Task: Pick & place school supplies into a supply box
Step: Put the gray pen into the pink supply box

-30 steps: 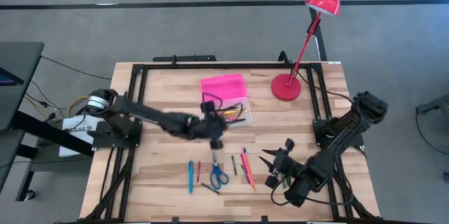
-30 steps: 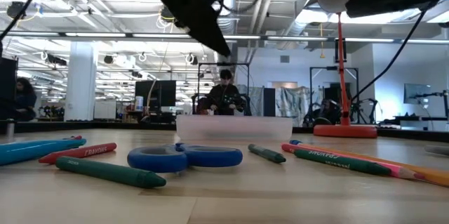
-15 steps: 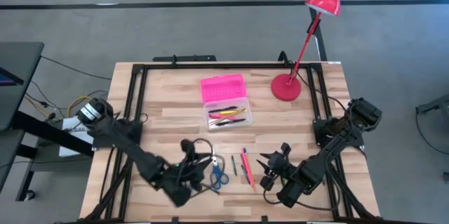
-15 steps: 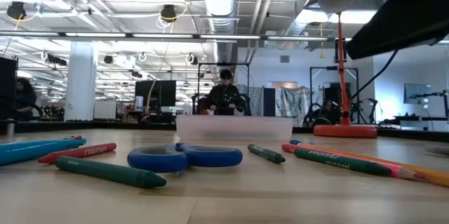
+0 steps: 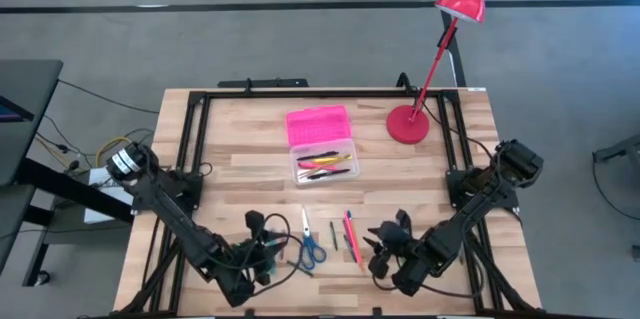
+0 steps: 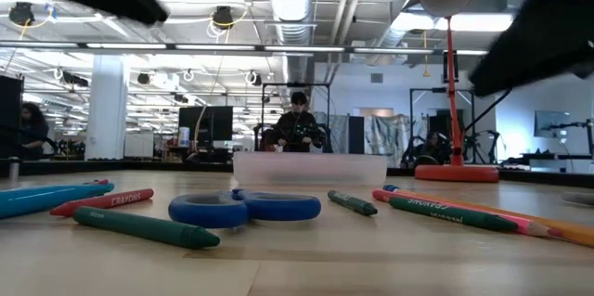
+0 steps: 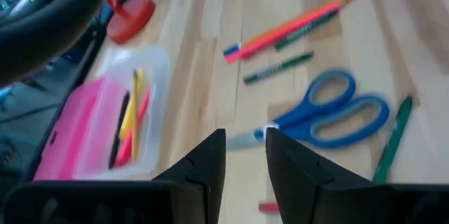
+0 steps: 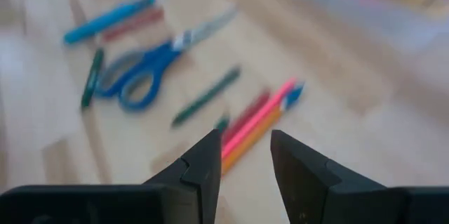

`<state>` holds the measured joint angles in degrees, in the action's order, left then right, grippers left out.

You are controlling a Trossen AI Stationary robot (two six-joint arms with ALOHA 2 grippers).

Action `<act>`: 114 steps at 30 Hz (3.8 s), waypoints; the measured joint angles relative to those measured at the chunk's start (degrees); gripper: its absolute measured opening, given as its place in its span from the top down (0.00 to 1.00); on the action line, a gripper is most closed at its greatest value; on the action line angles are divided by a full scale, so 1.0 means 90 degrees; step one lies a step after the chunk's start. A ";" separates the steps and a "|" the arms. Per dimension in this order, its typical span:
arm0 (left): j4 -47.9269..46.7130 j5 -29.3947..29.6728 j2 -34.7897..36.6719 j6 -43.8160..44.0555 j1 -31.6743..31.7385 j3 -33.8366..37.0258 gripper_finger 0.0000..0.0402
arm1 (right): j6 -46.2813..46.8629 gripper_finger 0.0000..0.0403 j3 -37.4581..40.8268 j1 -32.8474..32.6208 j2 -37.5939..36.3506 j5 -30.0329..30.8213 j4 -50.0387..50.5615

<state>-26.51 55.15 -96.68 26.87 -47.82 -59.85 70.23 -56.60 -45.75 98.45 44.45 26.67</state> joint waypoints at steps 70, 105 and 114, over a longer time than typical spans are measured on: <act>-0.0446 0.0252 -0.0005 0.0614 -0.0310 0.0172 0.76 | 0.2364 0.71 0.0386 0.0939 0.0032 -0.3123 0.2584; -0.0448 0.0244 -0.0005 0.0666 -0.0310 0.0172 0.76 | 0.2426 0.71 0.0384 0.0920 0.0032 -0.3224 0.2342; -0.0447 0.0244 -0.0005 0.0666 -0.0307 0.0172 0.76 | 0.2438 0.71 0.0381 0.0828 0.0032 -0.3023 0.2335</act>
<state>-30.53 57.34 -96.73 32.86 -50.59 -58.30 92.17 -53.17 -38.30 98.74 17.25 47.68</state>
